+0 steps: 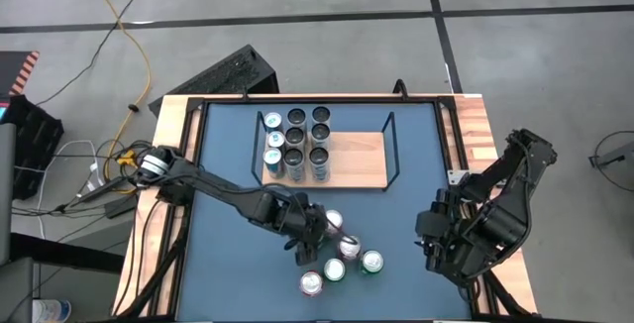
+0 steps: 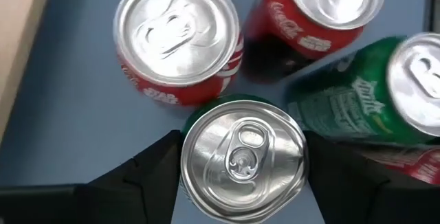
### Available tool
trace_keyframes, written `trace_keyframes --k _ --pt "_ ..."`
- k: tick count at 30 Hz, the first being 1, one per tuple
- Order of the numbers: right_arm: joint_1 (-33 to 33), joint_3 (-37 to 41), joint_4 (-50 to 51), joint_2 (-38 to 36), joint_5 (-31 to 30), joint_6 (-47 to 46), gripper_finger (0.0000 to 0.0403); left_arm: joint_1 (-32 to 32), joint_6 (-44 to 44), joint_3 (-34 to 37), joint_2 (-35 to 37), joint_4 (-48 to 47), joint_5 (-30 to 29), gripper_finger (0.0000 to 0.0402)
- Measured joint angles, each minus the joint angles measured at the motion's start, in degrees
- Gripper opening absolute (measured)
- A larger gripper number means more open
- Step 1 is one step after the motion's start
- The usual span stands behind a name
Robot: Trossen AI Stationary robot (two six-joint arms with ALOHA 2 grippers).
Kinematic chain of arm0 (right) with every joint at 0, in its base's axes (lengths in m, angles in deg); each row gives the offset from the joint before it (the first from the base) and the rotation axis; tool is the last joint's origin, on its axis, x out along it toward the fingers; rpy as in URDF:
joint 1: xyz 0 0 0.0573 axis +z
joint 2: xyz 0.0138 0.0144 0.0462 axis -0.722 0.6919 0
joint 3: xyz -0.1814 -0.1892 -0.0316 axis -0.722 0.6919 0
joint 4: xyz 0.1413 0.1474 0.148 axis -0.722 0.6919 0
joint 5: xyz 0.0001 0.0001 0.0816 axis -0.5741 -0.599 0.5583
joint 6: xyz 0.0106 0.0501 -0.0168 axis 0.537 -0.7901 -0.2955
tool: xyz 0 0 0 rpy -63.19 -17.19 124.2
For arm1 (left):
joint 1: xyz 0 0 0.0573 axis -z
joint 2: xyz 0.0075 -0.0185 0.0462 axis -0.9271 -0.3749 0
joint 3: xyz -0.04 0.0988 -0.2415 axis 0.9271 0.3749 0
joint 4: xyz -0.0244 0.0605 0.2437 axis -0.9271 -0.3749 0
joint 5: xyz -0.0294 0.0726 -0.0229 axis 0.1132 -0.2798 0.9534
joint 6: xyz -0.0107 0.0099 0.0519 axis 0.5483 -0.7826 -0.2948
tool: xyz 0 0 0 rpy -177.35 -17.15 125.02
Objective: Place canned beverage on shelf
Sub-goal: Put the left green soda can on the shelf
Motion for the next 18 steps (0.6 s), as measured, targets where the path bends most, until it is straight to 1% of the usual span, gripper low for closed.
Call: trace_keyframes --k 4,8,11,13,18 --pt "0.1 0.0 0.0 -0.4 -1.1 -0.2 0.0292 0.2 -1.0 -2.9 -0.2 -3.1 2.7 0.0244" --pt "0.4 0.0 0.0 -1.7 -3.4 -0.1 0.0292 0.3 -3.3 -8.4 -0.2 -9.5 2.3 0.0243" --pt "0.4 0.0 0.0 -2.9 -5.0 -0.1 0.0292 0.1 -6.1 -12.9 -0.2 -14.5 0.4 0.0243" --pt "0.4 0.0 0.0 -3.7 -6.2 0.0 0.0292 -0.1 -8.9 -16.6 -0.2 -17.0 -0.6 0.0243" --pt "0.3 0.0 0.0 -5.1 -8.4 0.1 0.0292 -2.6 -15.2 -28.4 -0.2 -23.5 -2.0 0.0243"
